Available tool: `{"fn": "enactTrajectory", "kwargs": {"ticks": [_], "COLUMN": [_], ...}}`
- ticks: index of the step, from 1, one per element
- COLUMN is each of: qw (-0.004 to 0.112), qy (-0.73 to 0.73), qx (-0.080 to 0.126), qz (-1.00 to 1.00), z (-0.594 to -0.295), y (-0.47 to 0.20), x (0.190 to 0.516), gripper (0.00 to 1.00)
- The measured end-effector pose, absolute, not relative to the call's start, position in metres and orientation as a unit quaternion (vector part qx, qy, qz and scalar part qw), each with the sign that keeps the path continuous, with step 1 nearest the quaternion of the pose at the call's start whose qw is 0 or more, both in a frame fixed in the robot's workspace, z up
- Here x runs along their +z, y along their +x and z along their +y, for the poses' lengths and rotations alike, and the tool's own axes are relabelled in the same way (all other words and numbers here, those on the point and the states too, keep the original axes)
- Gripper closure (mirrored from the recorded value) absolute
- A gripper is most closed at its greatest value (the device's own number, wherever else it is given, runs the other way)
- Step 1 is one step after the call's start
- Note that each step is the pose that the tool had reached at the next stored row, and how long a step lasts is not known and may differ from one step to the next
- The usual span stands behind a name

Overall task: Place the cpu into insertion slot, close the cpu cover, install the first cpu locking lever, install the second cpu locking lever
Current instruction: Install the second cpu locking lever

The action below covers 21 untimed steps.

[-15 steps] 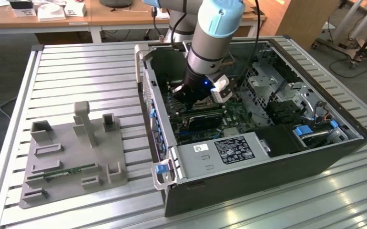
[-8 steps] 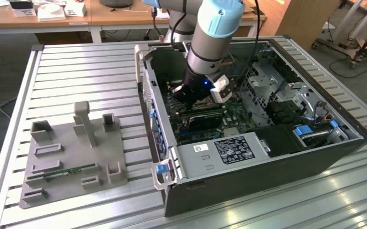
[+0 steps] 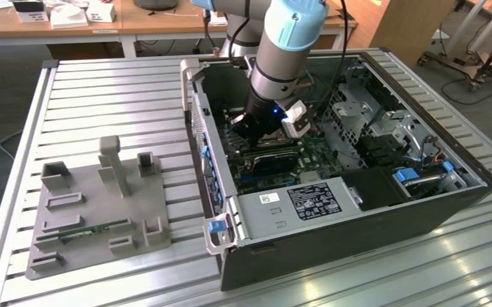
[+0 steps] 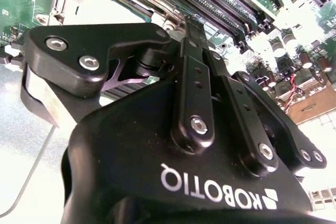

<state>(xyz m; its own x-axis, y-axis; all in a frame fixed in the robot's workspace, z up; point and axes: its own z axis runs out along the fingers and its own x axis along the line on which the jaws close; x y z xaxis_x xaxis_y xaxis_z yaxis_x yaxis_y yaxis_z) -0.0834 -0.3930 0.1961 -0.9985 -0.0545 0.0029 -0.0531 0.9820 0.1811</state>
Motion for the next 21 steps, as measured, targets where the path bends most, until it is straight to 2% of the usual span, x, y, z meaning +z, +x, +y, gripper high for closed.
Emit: {"fn": "enactTrajectory", "kwargs": {"ticks": [8, 13, 21], "qw": [0.004, 0.004, 0.004], "qy": [0.027, 0.027, 0.027], "qx": [-0.091, -0.082, -0.081], "qz": [-0.995, -0.996, -0.996], "z": [-0.3924, -0.3920, -0.3897], "y": [-0.0834, -0.0834, -0.0834], "x": [0.1948, 0.1947, 0.1993], "gripper": [0.90, 0.90, 0.90]}}
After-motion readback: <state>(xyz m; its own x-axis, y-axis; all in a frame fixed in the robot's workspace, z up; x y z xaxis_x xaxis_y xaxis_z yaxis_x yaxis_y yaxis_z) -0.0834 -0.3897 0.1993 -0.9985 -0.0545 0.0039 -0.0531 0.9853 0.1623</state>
